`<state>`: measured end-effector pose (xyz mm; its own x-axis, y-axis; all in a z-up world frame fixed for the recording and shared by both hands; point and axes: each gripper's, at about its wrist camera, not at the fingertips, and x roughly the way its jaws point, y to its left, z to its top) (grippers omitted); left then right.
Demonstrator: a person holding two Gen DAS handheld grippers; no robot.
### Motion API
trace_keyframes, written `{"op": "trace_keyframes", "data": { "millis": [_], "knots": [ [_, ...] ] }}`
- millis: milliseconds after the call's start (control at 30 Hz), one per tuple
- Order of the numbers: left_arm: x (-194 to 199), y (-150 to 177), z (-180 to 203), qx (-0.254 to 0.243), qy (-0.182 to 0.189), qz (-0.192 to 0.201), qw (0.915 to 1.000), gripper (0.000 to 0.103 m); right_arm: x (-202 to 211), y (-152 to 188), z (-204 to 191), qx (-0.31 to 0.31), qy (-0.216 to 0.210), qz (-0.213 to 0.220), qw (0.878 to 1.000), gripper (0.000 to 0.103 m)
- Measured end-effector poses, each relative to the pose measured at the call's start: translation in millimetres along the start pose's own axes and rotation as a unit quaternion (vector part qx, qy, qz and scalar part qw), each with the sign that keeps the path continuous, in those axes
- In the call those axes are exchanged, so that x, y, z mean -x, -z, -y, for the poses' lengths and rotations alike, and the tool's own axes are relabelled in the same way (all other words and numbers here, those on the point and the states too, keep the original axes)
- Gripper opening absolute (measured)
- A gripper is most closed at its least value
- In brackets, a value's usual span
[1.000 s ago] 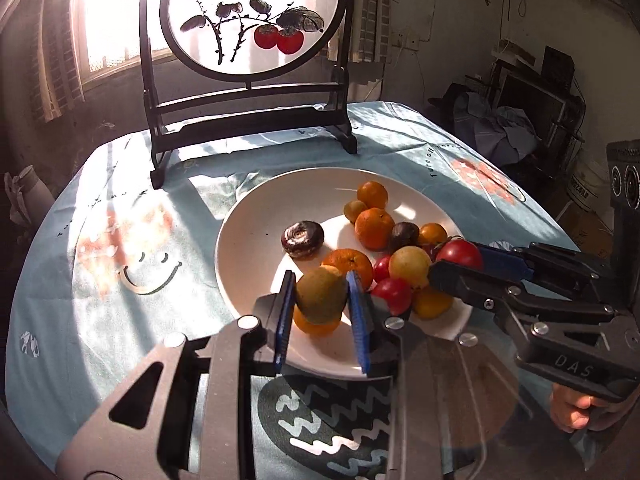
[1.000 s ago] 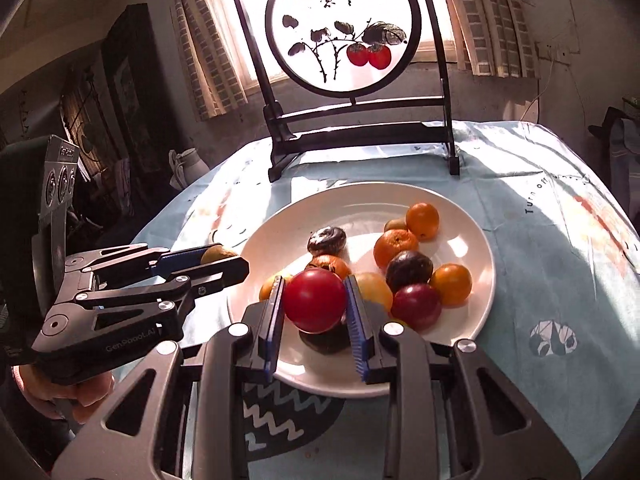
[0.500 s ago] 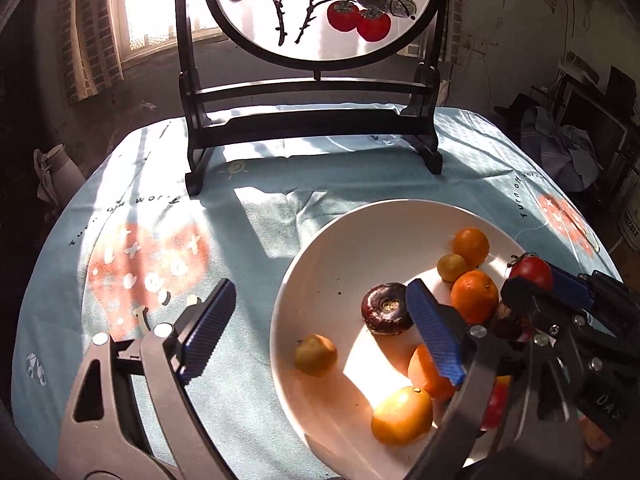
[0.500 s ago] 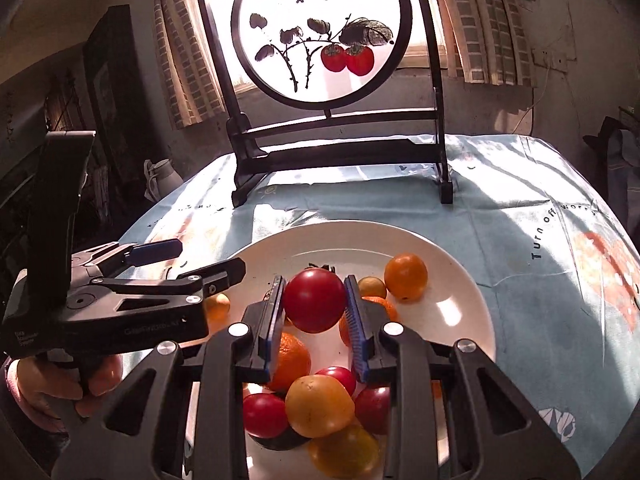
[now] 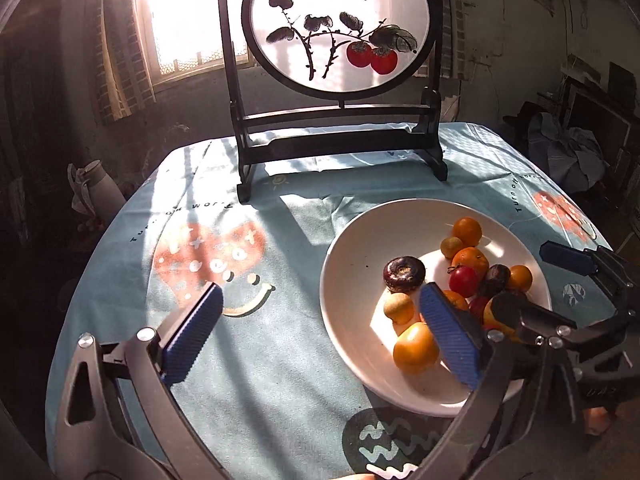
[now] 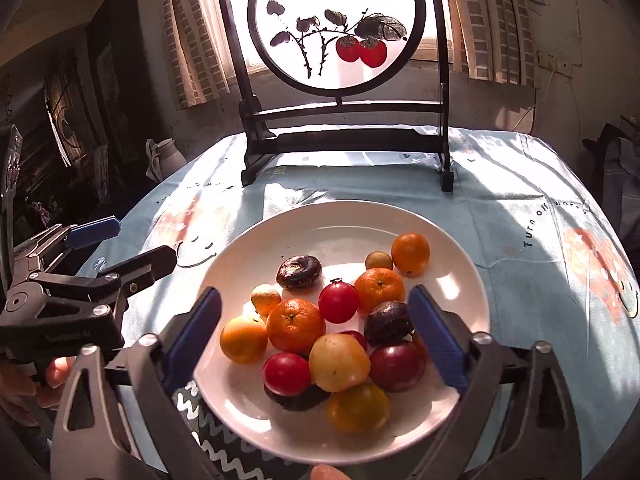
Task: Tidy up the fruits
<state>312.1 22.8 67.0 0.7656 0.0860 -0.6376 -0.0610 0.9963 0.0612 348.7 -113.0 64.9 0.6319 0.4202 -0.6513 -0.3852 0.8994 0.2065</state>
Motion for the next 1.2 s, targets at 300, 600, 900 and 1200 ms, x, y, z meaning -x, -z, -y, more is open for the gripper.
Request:
{"op": "trace_keyframes", "data": {
  "millis": [300,600,900,1200],
  "knots": [
    [75,69,8,-0.008,0.01,0.001,0.9999,0.101,79,75,-23,0.041,0.003,-0.008,0.999,0.102],
    [109,146,23,-0.015,0.013,-0.012,0.9997,0.101,130,155,-22,0.012,0.031,-0.014,0.999,0.102],
    [116,156,28,-0.015,0.011,-0.003,0.9998,0.101,140,161,-19,-0.012,0.043,0.005,0.999,0.102],
    [120,156,29,-0.017,0.015,0.004,0.9997,0.101,141,158,-22,-0.009,0.043,0.007,0.999,0.102]
  ]
}}
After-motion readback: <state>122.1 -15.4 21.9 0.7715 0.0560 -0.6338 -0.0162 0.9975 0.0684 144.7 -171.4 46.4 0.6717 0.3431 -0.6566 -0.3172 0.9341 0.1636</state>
